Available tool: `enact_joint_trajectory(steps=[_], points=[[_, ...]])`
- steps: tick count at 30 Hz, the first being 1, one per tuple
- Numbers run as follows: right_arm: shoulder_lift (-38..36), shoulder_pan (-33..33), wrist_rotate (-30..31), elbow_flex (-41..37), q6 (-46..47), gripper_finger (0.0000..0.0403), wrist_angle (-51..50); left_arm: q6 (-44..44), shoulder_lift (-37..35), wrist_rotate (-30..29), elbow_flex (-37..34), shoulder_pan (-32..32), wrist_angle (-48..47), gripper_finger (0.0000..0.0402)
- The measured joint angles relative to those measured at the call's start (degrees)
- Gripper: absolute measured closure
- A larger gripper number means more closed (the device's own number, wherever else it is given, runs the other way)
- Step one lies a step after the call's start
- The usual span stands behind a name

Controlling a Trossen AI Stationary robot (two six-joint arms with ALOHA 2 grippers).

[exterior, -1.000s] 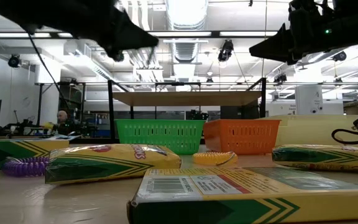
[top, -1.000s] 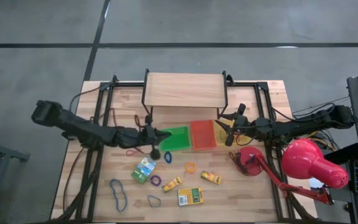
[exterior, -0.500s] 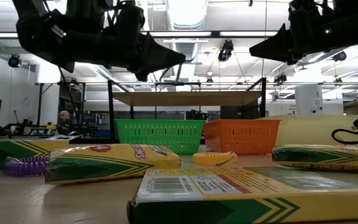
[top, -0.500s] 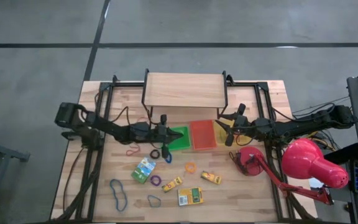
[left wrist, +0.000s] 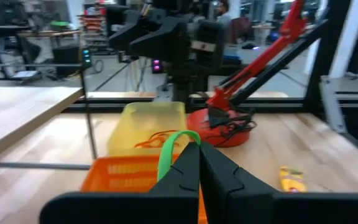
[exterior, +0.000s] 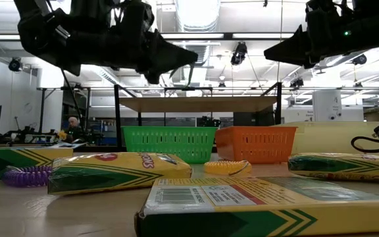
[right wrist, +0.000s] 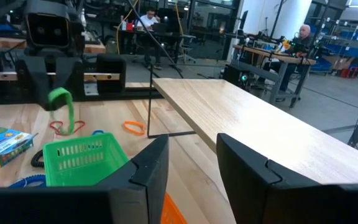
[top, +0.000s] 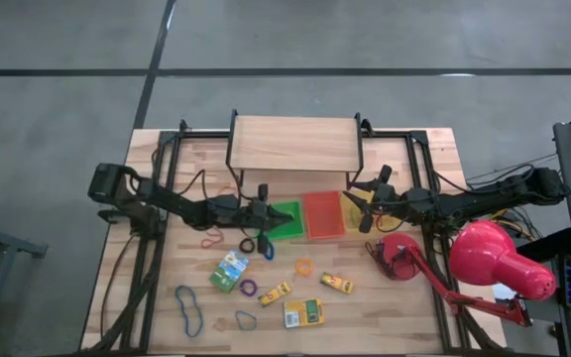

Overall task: Pick & Place Office Desk Supplies
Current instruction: Put the green rubber band into the yellow bin

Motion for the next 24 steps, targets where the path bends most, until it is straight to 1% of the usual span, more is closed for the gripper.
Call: enact_joint_trajectory(steps=[4,6,11,14,19,24], points=[[-0.01,-0.02,0.0,0.0,0.0,0.0279,0.0,-1.43,-0.04,3.19,1.28,-0.92,-2.89,0.0399],[0.0,0.0,0.0,0.0,-0.02,0.0281,0.0,-1.89,0.34,3.75,2.43,-1.72,-5.19,0.0399],[0.0,0.0,0.01,0.0,0.0,0.0281,-0.02,-1.57,3.71,5.05,6.35,-3.47,-7.62,0.0399],[-0.01,0.0,0.01,0.0,0.0,0.0278,-0.02,-1.41,7.35,5.88,9.27,-4.08,-8.18,0.0399],[-0.01,-0.01,0.01,0.0,-0.01,0.0272,-0.01,0.18,15.37,8.2,14.77,-4.15,-8.63,0.0399],[-0.01,0.0,0.0,0.0,0.0,0.0271,-0.44,0.49,22.13,8.99,20.62,-4.4,-8.65,0.0399]])
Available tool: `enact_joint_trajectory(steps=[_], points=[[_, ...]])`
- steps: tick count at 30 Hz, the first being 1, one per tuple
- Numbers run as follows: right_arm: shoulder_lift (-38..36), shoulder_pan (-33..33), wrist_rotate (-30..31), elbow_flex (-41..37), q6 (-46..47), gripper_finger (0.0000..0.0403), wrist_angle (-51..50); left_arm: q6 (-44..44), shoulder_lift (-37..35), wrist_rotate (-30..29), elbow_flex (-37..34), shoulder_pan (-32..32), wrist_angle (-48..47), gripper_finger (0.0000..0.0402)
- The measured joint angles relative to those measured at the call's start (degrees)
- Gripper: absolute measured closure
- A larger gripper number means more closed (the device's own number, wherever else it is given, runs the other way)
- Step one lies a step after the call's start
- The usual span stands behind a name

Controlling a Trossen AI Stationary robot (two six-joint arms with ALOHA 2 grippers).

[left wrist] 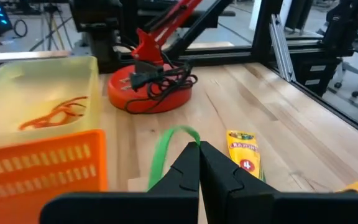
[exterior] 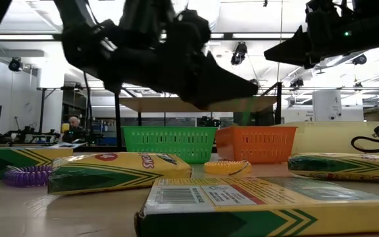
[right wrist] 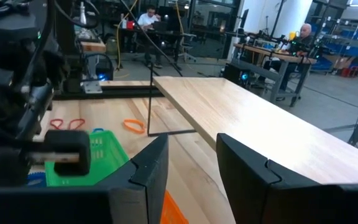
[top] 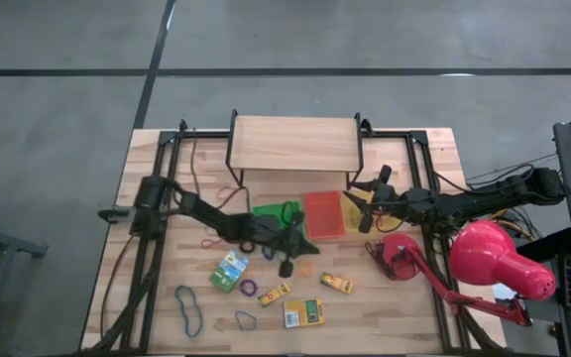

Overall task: Pick & Place Office Desk Supplies
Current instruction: Put the green rubber band into the yellow bin

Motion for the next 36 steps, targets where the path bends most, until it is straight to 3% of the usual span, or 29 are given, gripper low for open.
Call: enact_joint_trajectory(steps=[11,31,36], points=[[0.02,-0.02,0.02,0.0,0.0,0.0281,-0.89,-0.69,7.17,0.27,8.59,-0.23,-9.17,0.0399],[0.02,0.0,0.02,0.0,0.0,0.0278,-0.85,-4.09,7.57,-1.51,8.76,-0.23,-13.1,0.0398],[0.02,0.0,0.02,0.0,0.0,0.0282,-0.84,-3.85,7.57,-2.78,8.76,-0.23,-13.08,0.0375]])
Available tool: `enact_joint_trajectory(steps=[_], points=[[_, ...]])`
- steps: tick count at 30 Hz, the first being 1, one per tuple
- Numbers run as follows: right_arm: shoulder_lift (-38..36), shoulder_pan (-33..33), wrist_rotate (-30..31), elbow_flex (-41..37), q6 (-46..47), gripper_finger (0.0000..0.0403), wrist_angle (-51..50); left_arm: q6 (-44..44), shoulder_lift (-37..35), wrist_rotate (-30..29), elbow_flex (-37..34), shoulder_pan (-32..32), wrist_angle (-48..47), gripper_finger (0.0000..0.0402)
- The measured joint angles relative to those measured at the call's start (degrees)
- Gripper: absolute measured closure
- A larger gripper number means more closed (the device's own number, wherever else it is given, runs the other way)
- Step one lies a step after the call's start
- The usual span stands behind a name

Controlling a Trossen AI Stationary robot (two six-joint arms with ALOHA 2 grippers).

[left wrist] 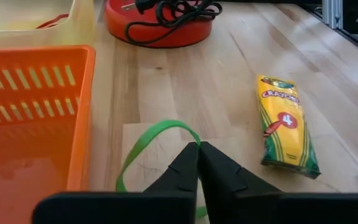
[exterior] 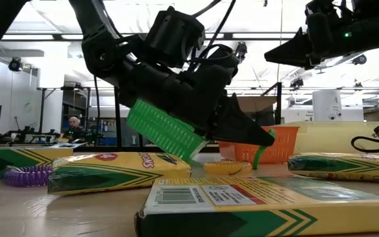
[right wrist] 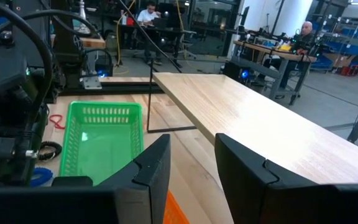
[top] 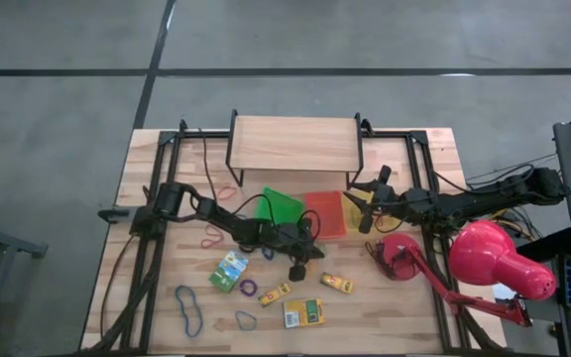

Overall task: Pick & Place Office Desk Supplies
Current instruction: Put the green rubber band into the yellow bin

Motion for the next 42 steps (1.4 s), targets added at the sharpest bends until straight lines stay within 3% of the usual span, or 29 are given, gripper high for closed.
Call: enact_joint_trajectory(steps=[11,23,31,42], points=[[0.0,0.0,0.0,0.0,0.0,0.0269,0.01,-0.02,-0.02,0.67,0.0,-0.25,0.51,0.0267],[-0.02,0.0,0.0,0.0,0.0,0.0279,0.01,0.11,-2.64,0.68,-0.02,-0.97,0.91,0.0242],[-0.02,-0.02,0.0,0.0,0.0,0.0281,0.03,2.15,-11.49,0.36,-0.13,-1.18,-3.35,0.0242],[-0.02,-0.02,0.01,0.0,0.0,0.0271,-0.08,15.53,-34.79,-0.17,-0.44,-1.55,-27.15,0.0242]])
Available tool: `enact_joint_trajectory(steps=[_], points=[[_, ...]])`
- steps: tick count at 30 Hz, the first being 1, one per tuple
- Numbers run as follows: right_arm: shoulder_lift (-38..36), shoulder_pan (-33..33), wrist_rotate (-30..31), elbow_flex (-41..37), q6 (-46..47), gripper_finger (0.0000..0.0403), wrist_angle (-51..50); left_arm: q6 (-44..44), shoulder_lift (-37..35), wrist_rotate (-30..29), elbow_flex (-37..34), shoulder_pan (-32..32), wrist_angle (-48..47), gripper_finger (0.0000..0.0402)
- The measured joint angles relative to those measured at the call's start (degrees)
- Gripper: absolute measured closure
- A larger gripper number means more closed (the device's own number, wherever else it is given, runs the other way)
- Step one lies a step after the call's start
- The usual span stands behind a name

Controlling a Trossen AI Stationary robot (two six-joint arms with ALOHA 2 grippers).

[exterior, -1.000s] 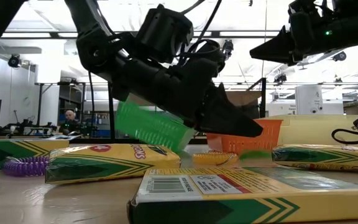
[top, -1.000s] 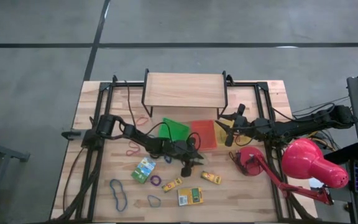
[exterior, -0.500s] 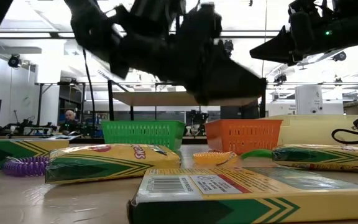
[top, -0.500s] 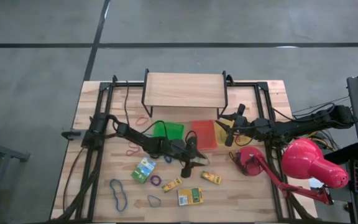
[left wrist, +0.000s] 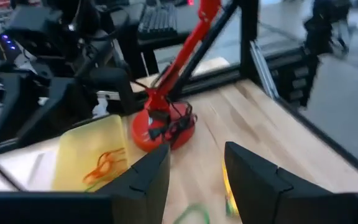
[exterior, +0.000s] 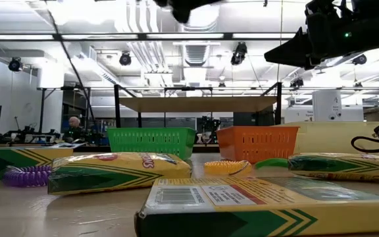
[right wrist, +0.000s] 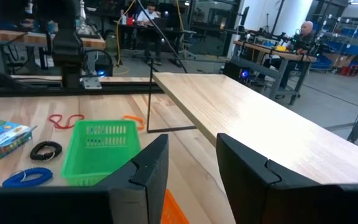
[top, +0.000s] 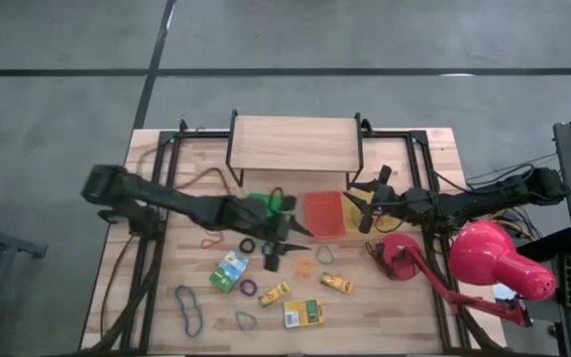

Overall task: Pick & Place Office Desk Supplies
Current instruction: Put the green rubber band into the yellow bin

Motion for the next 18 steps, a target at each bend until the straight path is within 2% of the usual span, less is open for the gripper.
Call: enact_joint_trajectory(steps=[5,7,10,18], points=[[0.0,0.01,0.01,0.0,0.0,0.0277,0.02,2.96,-11.4,0.47,-0.03,0.0,-14.66,0.0242],[0.0,-0.01,-0.01,0.0,-0.02,0.028,0.0,2.92,-15.5,0.66,-1.67,-0.11,-16.35,0.0242],[0.0,0.0,0.0,0.0,0.0,0.0282,0.01,3.11,-22.19,0.66,-7.8,-0.16,-12.8,0.0242],[0.0,-0.01,-0.01,0.0,0.0,0.0273,-0.02,5.95,-41.28,-0.07,-30.49,-0.15,6.05,0.0242]])
